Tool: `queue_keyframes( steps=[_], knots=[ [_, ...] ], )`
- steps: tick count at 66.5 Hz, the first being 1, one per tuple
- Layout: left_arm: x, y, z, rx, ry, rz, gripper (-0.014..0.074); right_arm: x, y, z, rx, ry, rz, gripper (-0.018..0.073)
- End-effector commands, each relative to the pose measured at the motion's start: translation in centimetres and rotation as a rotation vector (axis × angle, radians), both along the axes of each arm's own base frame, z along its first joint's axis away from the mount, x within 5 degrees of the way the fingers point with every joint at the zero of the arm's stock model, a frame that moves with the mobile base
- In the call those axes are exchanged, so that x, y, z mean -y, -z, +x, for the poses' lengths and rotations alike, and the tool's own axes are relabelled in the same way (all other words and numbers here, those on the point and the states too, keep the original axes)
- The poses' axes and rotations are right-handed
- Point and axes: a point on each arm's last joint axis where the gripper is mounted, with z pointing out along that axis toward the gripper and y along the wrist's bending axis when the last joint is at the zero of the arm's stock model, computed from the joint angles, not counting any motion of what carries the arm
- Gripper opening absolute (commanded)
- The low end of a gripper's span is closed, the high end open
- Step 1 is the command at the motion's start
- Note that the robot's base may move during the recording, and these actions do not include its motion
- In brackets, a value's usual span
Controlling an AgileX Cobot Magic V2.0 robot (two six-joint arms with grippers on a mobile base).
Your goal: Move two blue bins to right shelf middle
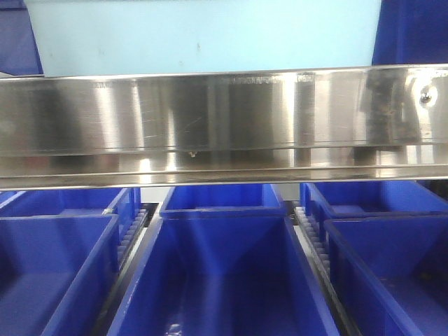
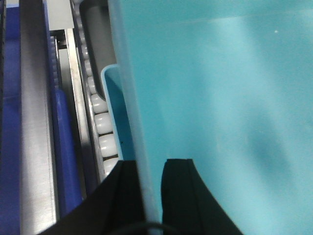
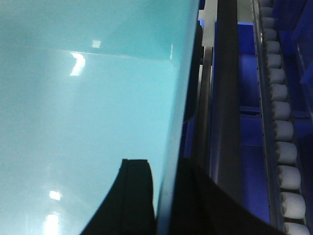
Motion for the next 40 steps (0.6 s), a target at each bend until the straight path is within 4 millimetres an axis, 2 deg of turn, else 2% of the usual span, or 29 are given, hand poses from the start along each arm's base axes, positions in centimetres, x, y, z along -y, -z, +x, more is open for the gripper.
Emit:
queue_keyframes(
  steps=[1,17,31,40],
  knots=[
    [0.1,-0.3,-0.1,0.01,0.016,-0.009,-0.0111,0.6,-0.3,0.6,0.057,0.012,-0.044,-0.0151],
    [0.5,1.0,0.9,-0.03,0.017,0.006,-0.0111,0.5,0.3,1.5,0.07,0.019,-0.073,-0.0151],
    [0.6,0.5,1.1,0.011,0.014,-0.011,-0.0111,0.3,-0.1,2.2,0.157,0.018,-0.058,-0.0151],
    [0.6,0.5,1.1,0.01,0.013,-0.008,-0.0111,0.4,0.2,2.0,0.12,0.02,-0.071,-0.0151]
  ],
)
